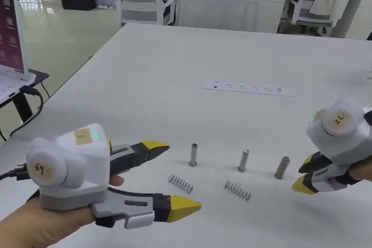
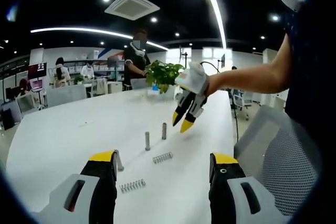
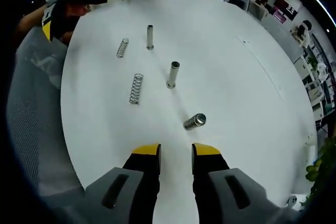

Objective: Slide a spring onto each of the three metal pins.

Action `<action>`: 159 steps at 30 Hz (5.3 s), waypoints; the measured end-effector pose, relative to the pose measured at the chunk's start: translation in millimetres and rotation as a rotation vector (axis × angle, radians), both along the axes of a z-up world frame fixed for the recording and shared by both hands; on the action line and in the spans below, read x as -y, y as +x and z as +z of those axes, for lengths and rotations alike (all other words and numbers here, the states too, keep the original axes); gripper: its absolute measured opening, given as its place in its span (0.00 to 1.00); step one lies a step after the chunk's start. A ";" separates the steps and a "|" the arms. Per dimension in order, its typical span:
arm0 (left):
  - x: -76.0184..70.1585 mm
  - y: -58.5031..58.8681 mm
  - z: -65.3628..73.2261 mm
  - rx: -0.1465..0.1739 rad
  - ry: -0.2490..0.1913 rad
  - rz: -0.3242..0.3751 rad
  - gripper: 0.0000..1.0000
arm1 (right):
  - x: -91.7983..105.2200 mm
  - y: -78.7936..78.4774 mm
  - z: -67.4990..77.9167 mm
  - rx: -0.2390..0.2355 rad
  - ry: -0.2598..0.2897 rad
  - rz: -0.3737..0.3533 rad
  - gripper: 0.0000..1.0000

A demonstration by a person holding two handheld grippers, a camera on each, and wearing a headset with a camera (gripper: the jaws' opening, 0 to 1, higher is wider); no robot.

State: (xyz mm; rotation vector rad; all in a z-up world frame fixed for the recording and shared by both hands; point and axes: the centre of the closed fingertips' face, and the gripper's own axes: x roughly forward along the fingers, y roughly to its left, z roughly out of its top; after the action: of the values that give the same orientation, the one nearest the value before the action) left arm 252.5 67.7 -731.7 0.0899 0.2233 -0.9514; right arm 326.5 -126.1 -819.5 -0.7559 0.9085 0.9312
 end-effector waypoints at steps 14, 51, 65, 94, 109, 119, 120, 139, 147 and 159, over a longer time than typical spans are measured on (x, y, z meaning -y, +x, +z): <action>5.2 -2.5 -1.2 -0.004 0.005 -0.020 0.68 | -23.2 -21.2 -5.5 -0.023 0.034 0.033 0.21; 1.0 -3.1 -1.5 -0.010 0.000 -0.012 0.66 | -92.4 -22.5 -34.3 -0.107 0.071 0.116 0.17; 1.9 -3.4 -3.3 -0.014 0.006 -0.017 0.66 | -93.6 -19.2 -39.9 -0.114 0.068 0.097 0.13; 14.4 -6.0 -6.3 -0.026 0.046 -0.079 0.60 | -89.4 -22.6 7.0 -0.079 0.097 0.156 0.08; 22.2 5.4 6.4 -0.023 0.068 -0.126 0.54 | -96.9 -31.7 41.2 -0.075 0.112 0.234 0.08; 34.7 16.0 17.0 -0.017 0.060 -0.152 0.47 | -99.6 -32.7 55.7 -0.053 0.104 0.277 0.08; 34.9 17.3 17.6 -0.016 0.055 -0.152 0.47 | -100.0 -33.1 56.8 -0.053 0.104 0.282 0.08; 50.2 7.9 -1.9 -0.047 0.026 -0.181 0.38 | -110.9 -58.2 68.8 -0.095 0.130 0.406 0.08; 55.5 5.3 0.4 -0.044 0.012 -0.197 0.32 | -118.2 -65.6 71.7 -0.094 0.132 0.478 0.08; 60.3 0.0 0.4 -0.043 0.008 -0.225 0.20 | -121.8 -71.0 74.7 -0.064 0.121 0.572 0.08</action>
State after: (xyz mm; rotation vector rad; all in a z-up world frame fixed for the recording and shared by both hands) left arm 252.5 7.3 -731.3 0.1032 0.2599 -1.1775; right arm 255.5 -4.3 -744.8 -0.9040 0.6897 1.5061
